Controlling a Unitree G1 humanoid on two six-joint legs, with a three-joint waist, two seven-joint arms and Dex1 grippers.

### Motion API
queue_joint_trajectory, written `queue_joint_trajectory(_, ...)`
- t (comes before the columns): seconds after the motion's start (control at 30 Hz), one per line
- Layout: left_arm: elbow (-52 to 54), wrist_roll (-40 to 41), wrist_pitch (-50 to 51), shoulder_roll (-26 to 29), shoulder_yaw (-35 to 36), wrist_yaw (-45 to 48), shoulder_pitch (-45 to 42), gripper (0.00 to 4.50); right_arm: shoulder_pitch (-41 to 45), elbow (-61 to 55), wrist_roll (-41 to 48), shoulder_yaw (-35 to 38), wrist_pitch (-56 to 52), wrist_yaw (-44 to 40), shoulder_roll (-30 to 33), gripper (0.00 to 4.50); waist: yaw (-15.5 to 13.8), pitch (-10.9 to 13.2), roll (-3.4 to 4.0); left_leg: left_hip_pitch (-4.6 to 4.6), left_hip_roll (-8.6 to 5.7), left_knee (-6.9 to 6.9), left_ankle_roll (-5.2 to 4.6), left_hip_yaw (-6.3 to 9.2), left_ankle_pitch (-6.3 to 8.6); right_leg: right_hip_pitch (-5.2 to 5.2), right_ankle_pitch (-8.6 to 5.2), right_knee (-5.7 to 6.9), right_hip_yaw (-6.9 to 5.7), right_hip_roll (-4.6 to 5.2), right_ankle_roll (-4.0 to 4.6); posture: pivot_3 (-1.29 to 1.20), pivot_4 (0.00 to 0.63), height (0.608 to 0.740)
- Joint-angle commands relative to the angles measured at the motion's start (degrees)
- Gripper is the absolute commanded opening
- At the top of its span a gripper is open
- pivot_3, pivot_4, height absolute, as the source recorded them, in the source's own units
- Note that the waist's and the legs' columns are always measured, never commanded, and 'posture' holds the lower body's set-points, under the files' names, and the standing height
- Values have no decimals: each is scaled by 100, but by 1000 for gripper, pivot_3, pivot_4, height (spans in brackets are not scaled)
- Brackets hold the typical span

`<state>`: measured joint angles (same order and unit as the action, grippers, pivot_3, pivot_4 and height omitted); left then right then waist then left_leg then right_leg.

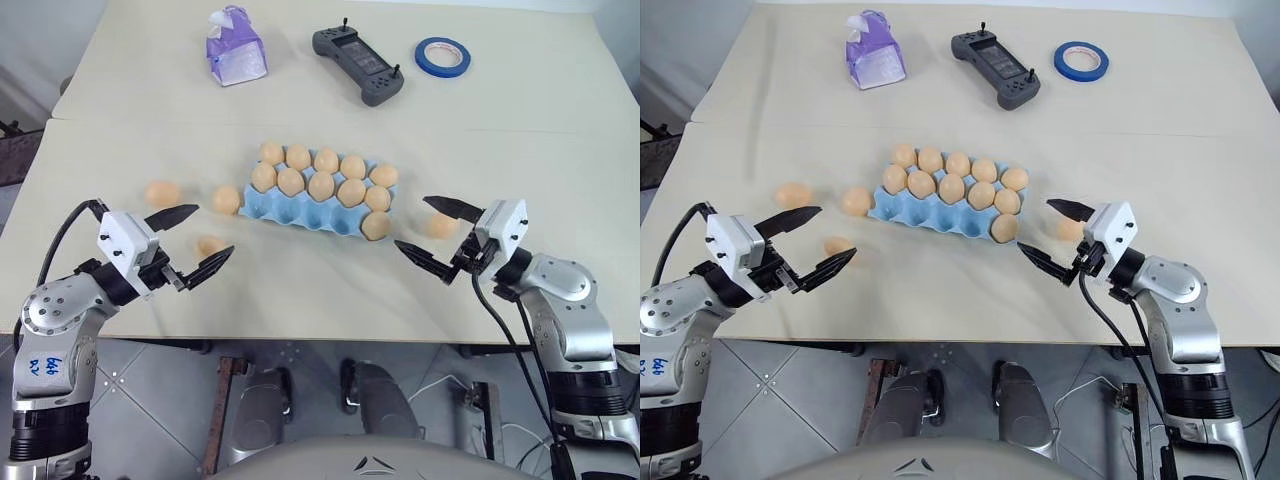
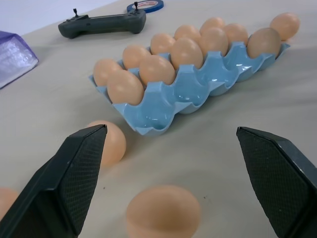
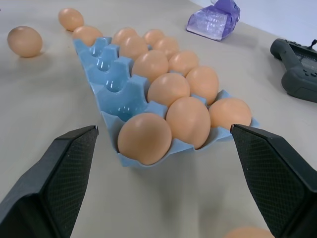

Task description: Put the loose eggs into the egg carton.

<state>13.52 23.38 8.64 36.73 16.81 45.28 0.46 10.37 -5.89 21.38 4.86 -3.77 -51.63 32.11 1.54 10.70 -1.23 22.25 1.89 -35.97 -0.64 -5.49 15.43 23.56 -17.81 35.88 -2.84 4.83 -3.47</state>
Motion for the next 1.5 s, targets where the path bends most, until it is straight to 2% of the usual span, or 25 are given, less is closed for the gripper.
queue_joint_trajectory(0.03, 107, -78, -106, 90, 79, -43, -31, 4474, 72, -57, 7, 43, 124, 9, -11, 4500, 0, 0, 0, 0, 0, 0, 0, 0, 0, 0, 0, 0, 0, 0, 0, 0, 150, 740)
queue_joint_trajectory(0.23, 315, 72, -2, 4, -353, 208, -209, 4474, -160, -215, 96, 446, 33, 298, 83, 4500, -5, 0, 0, 0, 0, -1, 0, -1, 0, 0, 0, 2, 0, 0, -1, 0, 150, 740)
queue_joint_trajectory(0.53, -94, -239, -523, -139, -1474, 959, -940, 4474, -1270, -345, 52, 1331, 244, 584, 206, 4500, -123, -1, 1, -3, -2, -6, -2, -2, -1, -6, 2, 3, -1, -4, -3, 0, 150, 740)
queue_joint_trajectory(0.73, -638, -339, -726, -441, -1848, 1130, -1463, 4474, -1648, -115, -117, 1313, 473, 551, 166, 4500, -107, 0, 1, -9, -1, -20, -7, -10, -4, -14, 6, 10, 6, -13, -10, 0, 150, 740)
queue_joint_trajectory(0.93, -697, -284, -763, -552, -1929, 1270, -1474, 4474, -942, 437, -194, 1021, 536, 524, 148, 4500, -44, 0, 1, -15, 0, -25, -9, -14, -10, -16, 11, 17, 12, -15, -13, 0, 150, 740)
queue_joint_trajectory(1.1, -653, -343, -768, -566, -1925, 1215, -1383, 4474, 135, 1615, -314, 693, 587, 520, -89, 4500, 5, 0, 0, -14, 0, -26, -10, -12, -10, -17, 12, 18, 10, -15, -13, 0, 150, 740)
queue_joint_trajectory(1.33, -362, -317, -728, -441, -1719, 1051, -1085, 4474, 1064, 2922, -598, 204, 911, 235, -336, 4500, 6, 0, 1, -11, 0, -26, -10, -11, -11, -15, 12, 17, 8, -15, -13, 0, 150, 740)
queue_joint_trajectory(1.43, -206, -284, -689, -355, -1580, 960, -861, 4500, 1182, 3145, -597, 206, 1116, 196, -411, 3927, 6, 0, 1, -10, 0, -22, -9, -11, -10, -13, 12, 15, 8, -14, -13, 0, 150, 740)
queue_joint_trajectory(1.5, -132, -271, -655, -340, -1501, 881, -751, 4500, 1220, 3219, -535, 240, 1216, 151, -451, 3237, 5, 0, 1, -10, 1, -22, -9, -10, -10, -14, 12, 15, 8, -14, -13, 0, 150, 740)
